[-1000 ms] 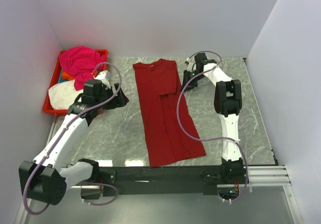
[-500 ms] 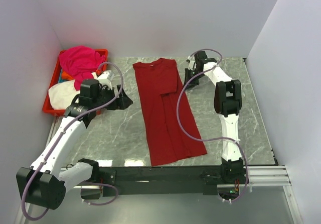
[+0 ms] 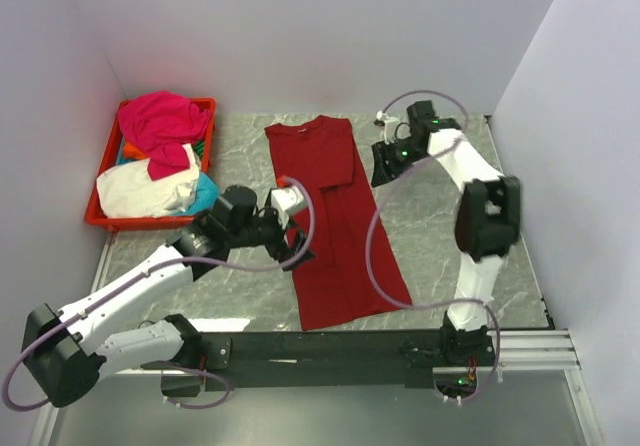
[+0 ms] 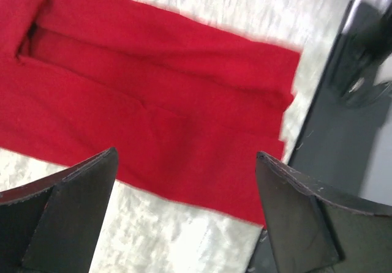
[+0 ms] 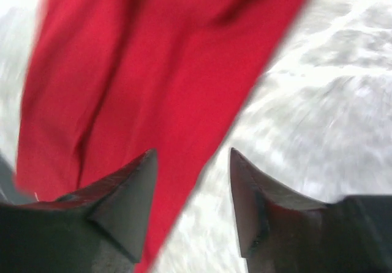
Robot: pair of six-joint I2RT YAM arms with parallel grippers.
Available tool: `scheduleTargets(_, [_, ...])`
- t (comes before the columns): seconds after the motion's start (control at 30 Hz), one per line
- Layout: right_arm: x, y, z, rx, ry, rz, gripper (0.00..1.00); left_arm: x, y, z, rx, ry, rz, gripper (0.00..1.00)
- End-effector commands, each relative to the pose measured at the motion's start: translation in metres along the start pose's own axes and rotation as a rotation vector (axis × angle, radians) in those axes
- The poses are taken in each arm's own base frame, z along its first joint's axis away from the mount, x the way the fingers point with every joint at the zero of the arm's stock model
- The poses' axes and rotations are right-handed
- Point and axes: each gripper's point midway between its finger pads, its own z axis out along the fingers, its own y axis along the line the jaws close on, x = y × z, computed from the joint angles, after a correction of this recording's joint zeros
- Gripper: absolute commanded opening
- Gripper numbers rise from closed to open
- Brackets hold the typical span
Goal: Fold and stack the t-shirts
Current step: Fold the tshirt
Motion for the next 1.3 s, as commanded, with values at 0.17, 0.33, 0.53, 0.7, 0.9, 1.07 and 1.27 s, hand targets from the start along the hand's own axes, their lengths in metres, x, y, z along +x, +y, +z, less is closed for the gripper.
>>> scheduleTargets(0.17, [0.073, 0.118, -0.099, -0.247, -0.266, -0.838, 0.88, 0.04, -0.032, 0.014, 0.083, -0.082, 0.39, 1.0])
scheduleTargets(0.33, [0.182, 0.145, -0.074, -0.392, -0.159, -1.165, 0.89, 0.078, -0.061, 0.022, 0.134, -0.002, 0.538, 0.98])
scheduleTargets(0.53, [0.233, 0.155, -0.056, -0.334, -0.119, -1.347, 0.83, 0.131, -0.1, 0.034, 0.191, 0.139, 0.659, 0.88])
scheduleTargets(0.7, [0.262, 0.134, -0.033, -0.265, 0.005, -1.37, 0.71, 0.169, -0.113, 0.051, 0.202, 0.258, 0.732, 0.59])
scheduleTargets(0.9, [0.27, 0.127, -0.02, -0.227, 0.044, -1.404, 0.72, 0.178, -0.108, 0.065, 0.179, 0.287, 0.768, 0.62])
scheduleTargets(1.07, [0.267, 0.126, -0.016, -0.21, 0.053, -1.419, 0.72, 0.19, -0.101, 0.068, 0.161, 0.322, 0.786, 0.62])
scheduleTargets(1.27, [0.267, 0.126, -0.014, -0.196, 0.08, -1.428, 0.67, 0.184, -0.091, 0.063, 0.116, 0.297, 0.811, 0.61])
